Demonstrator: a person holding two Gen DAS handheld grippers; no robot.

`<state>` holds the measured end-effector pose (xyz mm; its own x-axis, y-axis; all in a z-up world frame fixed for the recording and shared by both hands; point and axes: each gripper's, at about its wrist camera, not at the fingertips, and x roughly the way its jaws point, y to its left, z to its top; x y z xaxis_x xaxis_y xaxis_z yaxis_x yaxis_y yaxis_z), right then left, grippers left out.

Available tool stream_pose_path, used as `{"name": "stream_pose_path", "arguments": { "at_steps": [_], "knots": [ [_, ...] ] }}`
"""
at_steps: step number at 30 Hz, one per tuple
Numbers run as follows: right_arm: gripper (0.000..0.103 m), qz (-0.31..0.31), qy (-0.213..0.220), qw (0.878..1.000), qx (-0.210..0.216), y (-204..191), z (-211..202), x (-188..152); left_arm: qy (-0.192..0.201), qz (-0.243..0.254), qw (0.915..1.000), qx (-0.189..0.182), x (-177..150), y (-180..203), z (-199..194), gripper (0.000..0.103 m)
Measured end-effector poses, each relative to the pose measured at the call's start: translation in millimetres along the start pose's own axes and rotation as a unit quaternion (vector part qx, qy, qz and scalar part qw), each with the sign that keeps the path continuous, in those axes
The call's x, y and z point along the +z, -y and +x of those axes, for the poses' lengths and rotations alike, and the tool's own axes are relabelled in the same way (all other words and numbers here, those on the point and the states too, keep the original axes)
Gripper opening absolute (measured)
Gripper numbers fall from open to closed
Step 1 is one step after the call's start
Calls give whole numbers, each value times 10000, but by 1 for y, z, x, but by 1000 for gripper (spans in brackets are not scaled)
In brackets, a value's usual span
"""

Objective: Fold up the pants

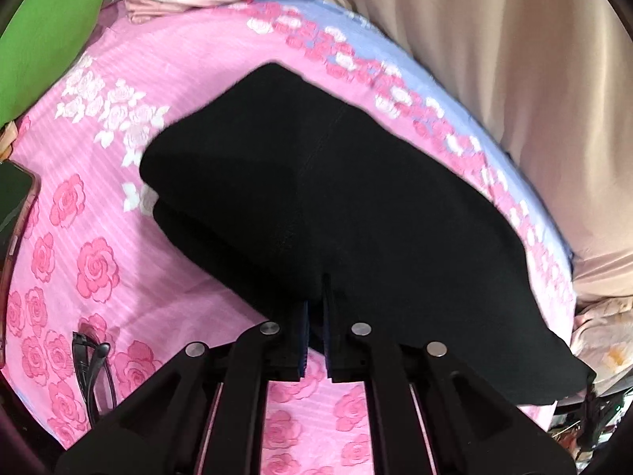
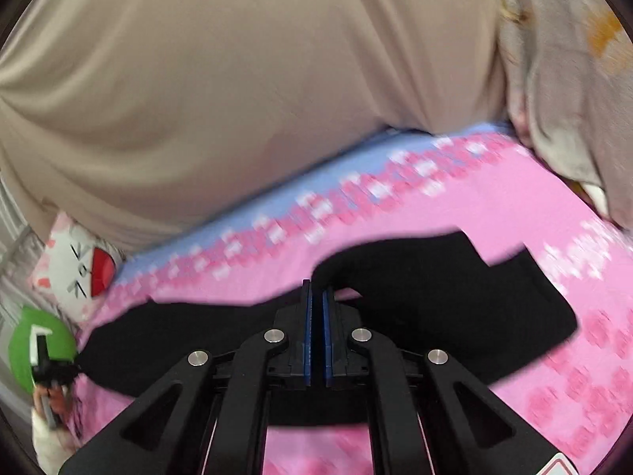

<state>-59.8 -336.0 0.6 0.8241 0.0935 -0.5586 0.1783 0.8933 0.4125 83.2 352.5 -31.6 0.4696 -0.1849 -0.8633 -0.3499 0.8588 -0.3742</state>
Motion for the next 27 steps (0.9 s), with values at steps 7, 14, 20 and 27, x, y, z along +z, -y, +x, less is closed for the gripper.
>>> {"name": "stream_pose_path", "arguments": {
  "at_steps": [7, 14, 20, 27],
  "knots": [
    [58, 966, -1007, 9901, -126, 79, 27, -71, 2, -1, 9998, 173, -6, 0, 9, 7],
    [70, 410, -471, 9936, -938, 47, 7, -44, 108, 140, 9987, 471, -10, 11, 9, 8],
    [78, -221, -179, 9835, -1785, 11, 11, -14, 90, 141, 9983, 566, -8, 16, 11, 8],
    [13, -78, -786, 9736, -2142, 41, 64, 2, 90, 120, 9983, 559, -3, 18, 16, 8]
  ]
}}
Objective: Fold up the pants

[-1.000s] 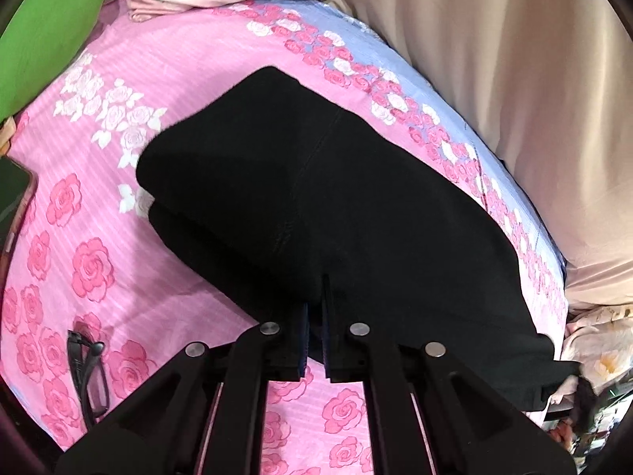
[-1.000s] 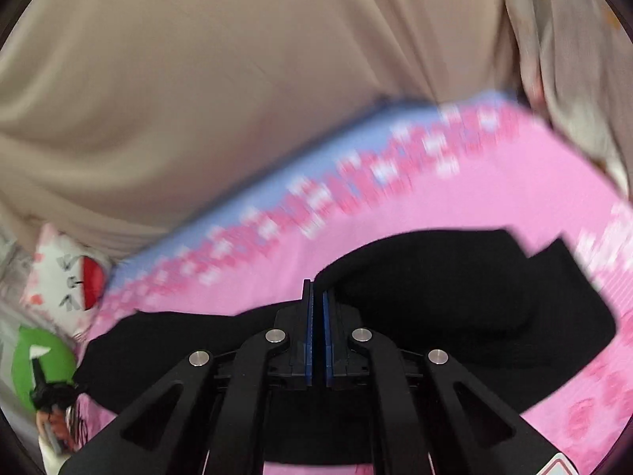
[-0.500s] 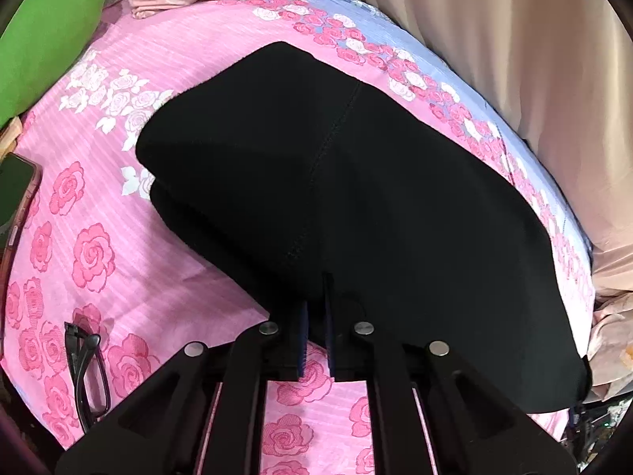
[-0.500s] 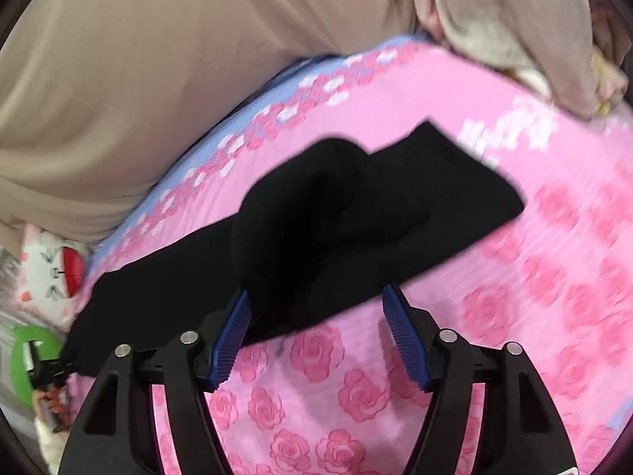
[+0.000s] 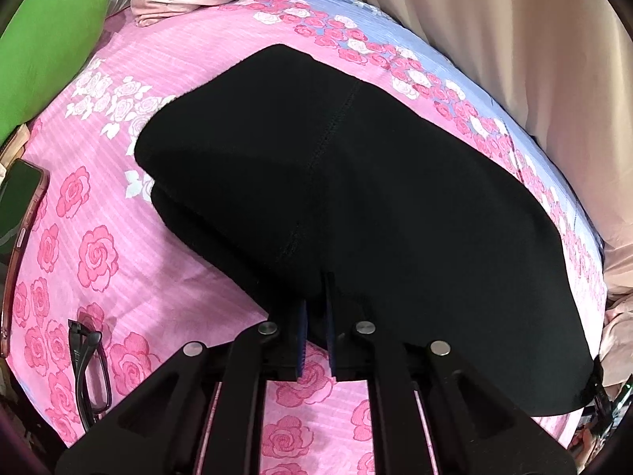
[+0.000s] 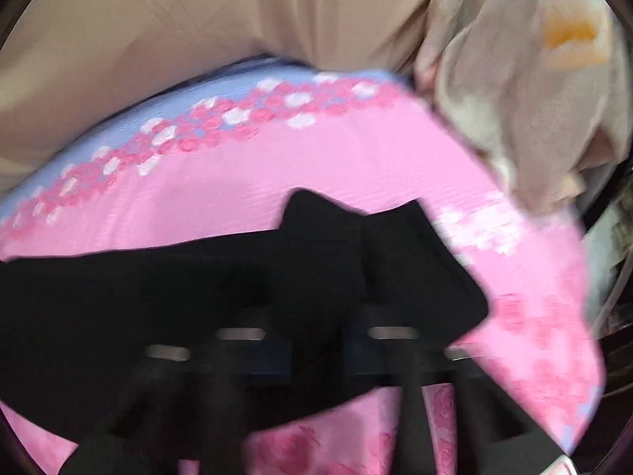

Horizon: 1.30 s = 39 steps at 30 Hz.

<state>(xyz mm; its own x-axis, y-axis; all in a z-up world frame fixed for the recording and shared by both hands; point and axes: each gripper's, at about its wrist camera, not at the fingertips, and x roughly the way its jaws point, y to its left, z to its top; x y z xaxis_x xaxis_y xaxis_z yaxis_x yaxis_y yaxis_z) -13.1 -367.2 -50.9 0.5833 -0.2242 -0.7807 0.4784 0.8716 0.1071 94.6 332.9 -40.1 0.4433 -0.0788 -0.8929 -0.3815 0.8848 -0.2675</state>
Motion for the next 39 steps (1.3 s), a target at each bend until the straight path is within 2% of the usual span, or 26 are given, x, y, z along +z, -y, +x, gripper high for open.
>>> {"name": "stream_pose_path", "arguments": {
  "at_steps": [1, 3, 5, 6, 8, 9, 10, 11, 13, 14, 15, 17, 19, 20, 22, 25, 26, 30, 31, 32, 33, 34, 35, 36, 37, 39],
  "knots": [
    [13, 94, 248, 9991, 333, 3, -12, 2, -8, -6, 10000, -18, -1, -2, 0, 8],
    [13, 282, 1236, 9824, 1375, 19, -64, 8, -23, 23, 10000, -19, -1, -3, 0, 8],
    [17, 364, 1522, 9755, 1546, 36, -82, 5, -10, 69, 10000, 8, -1, -4, -1, 8],
    [19, 407, 1382, 9790, 1442, 46, -75, 2, 11, 93, 10000, 20, -2, -4, -1, 8],
    [24, 570, 515, 9933, 869, 75, -22, -11, 52, 129, 9999, 30, -3, -4, 0, 8],
    [21, 760, 70, 9939, 797, 89, 2, -19, 72, 136, 9999, 35, -3, -4, 0, 9],
    [21, 1175, -202, 9881, 973, 109, 21, -31, 81, 136, 9999, 38, -3, -3, 1, 9],
    [26, 1461, 54, 9804, 1320, 123, 16, -38, 88, 126, 9999, 40, -3, -3, 1, 9],
    [37, 1650, 89, 9761, 1410, 135, 8, -41, 78, 110, 9999, 56, -2, -2, 1, 9],
    [53, 1619, 130, 9753, 1496, 137, 4, -39, 71, 130, 9999, 88, -1, -1, 2, 9],
    [57, 1520, 132, 9750, 1615, 136, 2, -36, 71, 148, 9998, 105, -1, -1, 2, 9],
    [57, 1363, 72, 9779, 1582, 129, 5, -31, 82, 157, 9997, 141, -1, -1, 2, 9],
    [29, 1262, -7, 9790, 1603, 122, 17, -25, 131, 188, 9995, 196, -1, 2, 2, 9],
    [5, 1222, -33, 9800, 1571, 118, 21, -23, 152, 210, 9994, 236, 0, 3, 2, 9],
    [4, 1157, 44, 9821, 1483, 112, 22, -17, 198, 244, 9992, 257, 2, 10, 0, 7],
    [4, 882, 909, 9821, 1396, 107, -21, -6, 378, 250, 9988, 158, 9, 14, -11, 7],
    [4, 847, 958, 9833, 1292, 110, -24, -5, 475, 315, 9983, 145, 10, 15, -13, 8],
    [4, 1024, 23, 9878, 1176, 130, 34, -23, 368, 314, 9985, 250, 11, 9, 10, 10],
    [5, 1128, 128, 9856, 1256, 135, 31, -25, 491, 308, 9982, 150, 9, 6, 6, 10],
    [12, 1233, 141, 9842, 1260, 139, 25, -25, 511, 298, 9982, 137, 6, 3, 2, 10],
    [22, 1286, 230, 9849, 1140, 142, 16, -25, 550, 253, 9981, 129, 2, -2, -6, 10],
    [22, 1265, 300, 9868, 966, 143, 9, -26, 596, 226, 9979, 92, -1, -8, -15, 11],
    [23, 1200, 401, 9895, 701, 144, -1, -27, 656, 189, 9976, 114, -5, -14, -24, 18],
    [24, 1164, 515, 9907, 475, 146, -11, -29, 731, 96, 9969, 287, -8, -22, -35, 24],
    [25, 1162, 598, 9907, 386, 148, -19, -32, 829, 58, 9952, 517, -10, -27, -44, 22],
    [25, 1192, 708, 9892, 485, 150, -31, -37, 1135, 126, 9878, 1055, -9, -28, -65, 21]
  ]
}}
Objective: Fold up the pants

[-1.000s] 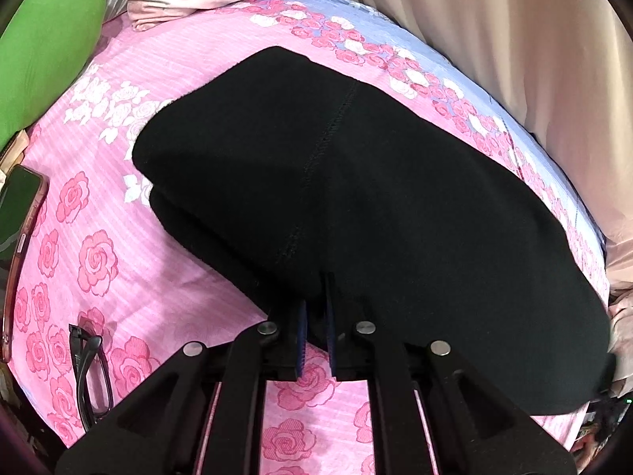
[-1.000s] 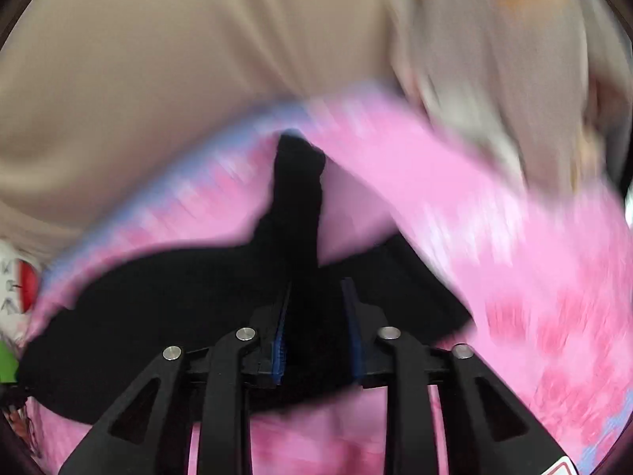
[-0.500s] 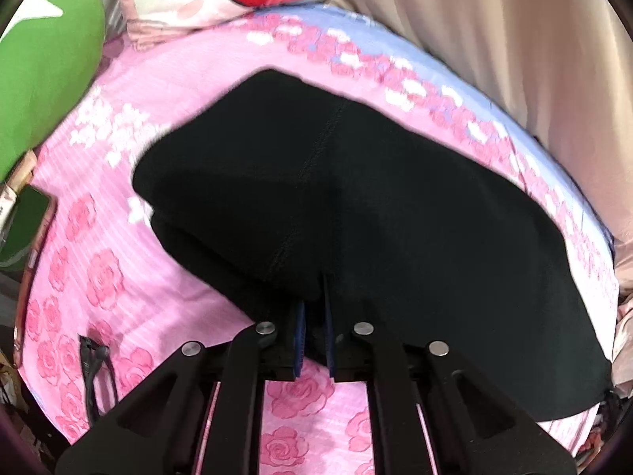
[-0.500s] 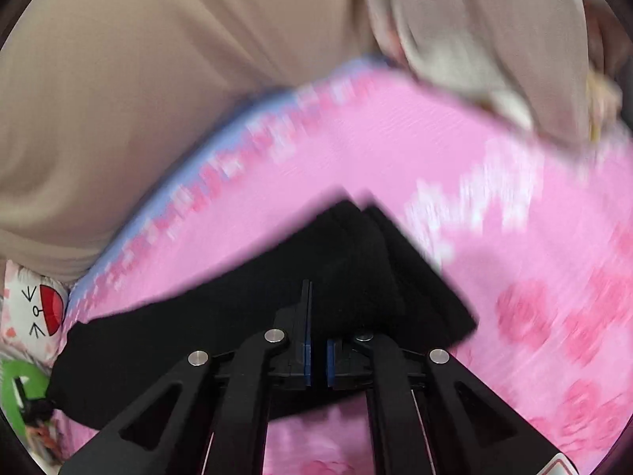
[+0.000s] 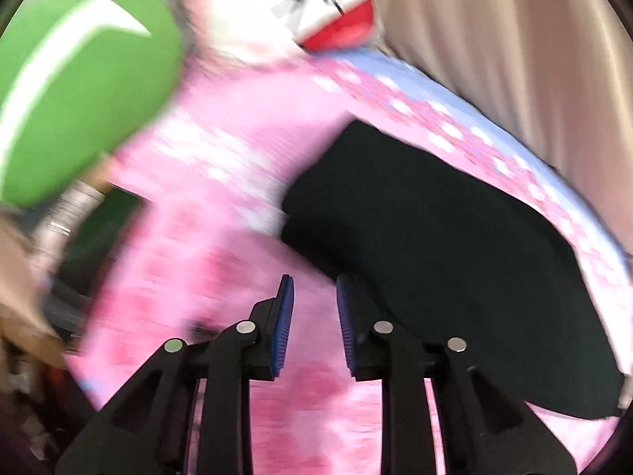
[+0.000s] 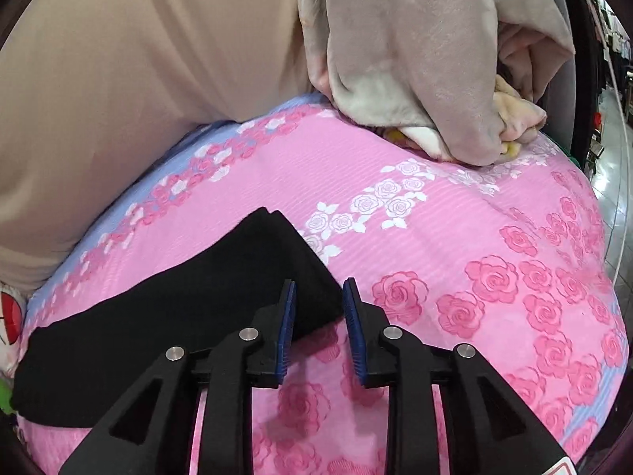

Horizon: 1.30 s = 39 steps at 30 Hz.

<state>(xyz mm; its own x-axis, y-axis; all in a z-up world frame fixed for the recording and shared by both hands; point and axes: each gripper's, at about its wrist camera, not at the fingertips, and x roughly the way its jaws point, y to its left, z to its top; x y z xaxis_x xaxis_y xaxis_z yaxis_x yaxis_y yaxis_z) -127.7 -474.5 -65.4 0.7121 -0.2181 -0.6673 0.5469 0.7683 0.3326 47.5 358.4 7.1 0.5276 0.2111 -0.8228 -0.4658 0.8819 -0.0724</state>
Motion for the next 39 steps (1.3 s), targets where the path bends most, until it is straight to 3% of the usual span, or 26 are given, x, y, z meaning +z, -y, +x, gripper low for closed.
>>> {"name": "stream_pose_path", "arguments": {
  "at_steps": [2, 5, 9, 14, 15, 16, 17, 21, 23, 24, 25, 27, 28, 29, 31, 32, 33, 35, 37, 39],
  "knots": [
    [27, -29, 7, 9999, 133, -4, -8, -2, 329, 172, 9992, 150, 11, 11, -17, 21],
    [55, -205, -59, 9996, 200, -21, -4, -5, 535, 358, 9978, -158, 20, 40, -27, 23],
    [56, -315, -173, 9992, -159, -21, 9, -9, 439, 810, 9943, -533, 0, 109, -13, 37],
    [56, -120, -301, 9995, 66, -4, 24, -2, -15, 1279, 9867, -1003, -44, 168, 10, 38],
    [50, -98, -440, 9988, 189, -3, 33, 1, -77, 1352, 9852, -1051, -54, 181, 13, 38],
    [37, -136, -518, 9982, 255, -4, 38, 2, -92, 1385, 9848, -1044, -59, 188, 14, 38],
    [14, -228, -544, 9981, 200, -7, 42, 3, -87, 1419, 9845, -1030, -66, 195, 14, 38],
    [12, -647, -147, 9978, 78, -17, 27, 15, 63, 1703, 9815, -872, -84, 222, 6, 42],
    [14, -618, -382, 9974, -1, -8, 43, 17, 97, 1841, 9792, -852, -91, 233, 5, 49],
    [16, -687, -634, 9956, -97, -6, 56, 14, 111, 1882, 9784, -845, -93, 234, 5, 50],
    [23, -677, -533, 9963, -71, -5, 53, 14, 131, 1926, 9778, -811, -95, 236, 4, 50],
    [63, -673, -401, 9967, -230, -6, 41, 16, 194, 1995, 9771, -706, -99, 237, 1, 53],
    [70, -686, -314, 9968, -264, -6, 36, 16, 229, 2001, 9772, -676, -100, 236, 0, 54],
    [73, -701, -249, 9969, -270, -7, 33, 16, 283, 2007, 9772, -636, -103, 236, -1, 59],
    [73, -657, -514, 9964, -135, -5, 45, 15, 488, 2100, 9752, -506, -109, 239, -4, 63],
    [69, -598, -682, 9959, -33, -4, 52, 16, 556, 2128, 9745, -451, -110, 240, -4, 67],
    [56, -513, -851, 9950, 79, -3, 60, 12, 660, 2172, 9732, -378, -113, 241, -6, 71],
    [17, -568, -814, 9949, 182, -8, 65, 13, 738, 2214, 9716, -388, -117, 241, -7, 73],
    [17, -230, -827, 9943, 632, -18, 58, 18, 778, 2224, 9710, -395, -119, 239, -9, 73],
    [17, -403, -583, 9934, 907, -48, 37, 24, 849, 2225, 9705, -381, -119, 234, -12, 73]
  ]
}}
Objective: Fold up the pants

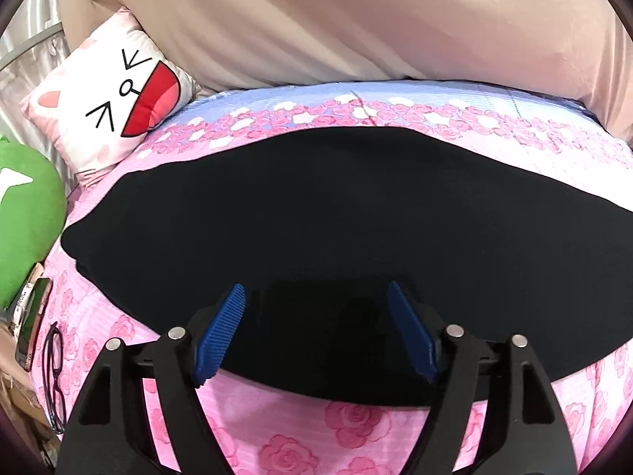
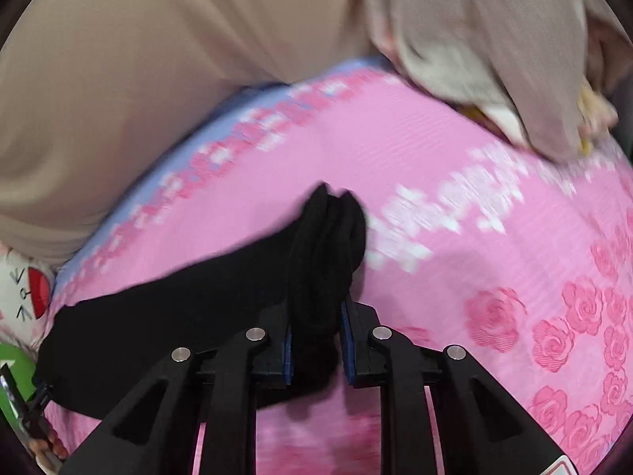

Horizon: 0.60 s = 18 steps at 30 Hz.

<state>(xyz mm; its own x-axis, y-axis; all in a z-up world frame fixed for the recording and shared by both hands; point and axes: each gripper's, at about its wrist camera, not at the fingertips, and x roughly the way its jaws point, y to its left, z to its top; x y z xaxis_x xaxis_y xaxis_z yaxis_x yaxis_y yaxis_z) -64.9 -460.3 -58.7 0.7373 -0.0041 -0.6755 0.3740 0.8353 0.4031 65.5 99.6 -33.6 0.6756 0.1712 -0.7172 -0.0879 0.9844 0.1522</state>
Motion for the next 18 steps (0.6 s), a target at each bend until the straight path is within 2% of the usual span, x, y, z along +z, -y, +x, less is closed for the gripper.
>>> {"name": "stream_pose_path", "arguments": {
  "at_steps": [3, 6, 8, 10, 12, 14, 15, 16, 18],
  "knots": [
    [17, -513, 272, 9955, 753, -80, -28, 7, 108, -10, 9999, 25, -1, -10, -6, 73],
    [18, -1240, 197, 9819, 1420, -172, -38, -2, 161, -145, 9998, -13, -2, -29, -11, 74],
    [19, -1812, -137, 9642, 1930, -246, -24, -27, 147, -268, 9995, -1, -4, -42, -12, 75],
    [21, -2194, -565, 9495, 2170, -298, 3, -58, 139, -332, 9993, 46, -7, -58, -13, 75],
    [29, -2552, -1276, 9318, 2242, -344, 50, -104, 137, -362, 9992, 108, -10, -72, -14, 75],
    [31, -2937, -1731, 9192, 1971, -365, 84, -141, 150, -380, 9991, 147, -13, -86, -18, 75],
    [33, -3120, -1706, 9182, 1746, -368, 86, -154, 180, -393, 9989, 203, -16, -96, -21, 75],
    [36, -3180, -1559, 9194, 1710, -366, 80, -157, 213, -401, 9986, 258, -19, -105, -24, 76],
    [52, -2901, -1210, 9294, 1933, -342, 46, -143, 253, -419, 9982, 337, -25, -119, -29, 80]
  ]
}}
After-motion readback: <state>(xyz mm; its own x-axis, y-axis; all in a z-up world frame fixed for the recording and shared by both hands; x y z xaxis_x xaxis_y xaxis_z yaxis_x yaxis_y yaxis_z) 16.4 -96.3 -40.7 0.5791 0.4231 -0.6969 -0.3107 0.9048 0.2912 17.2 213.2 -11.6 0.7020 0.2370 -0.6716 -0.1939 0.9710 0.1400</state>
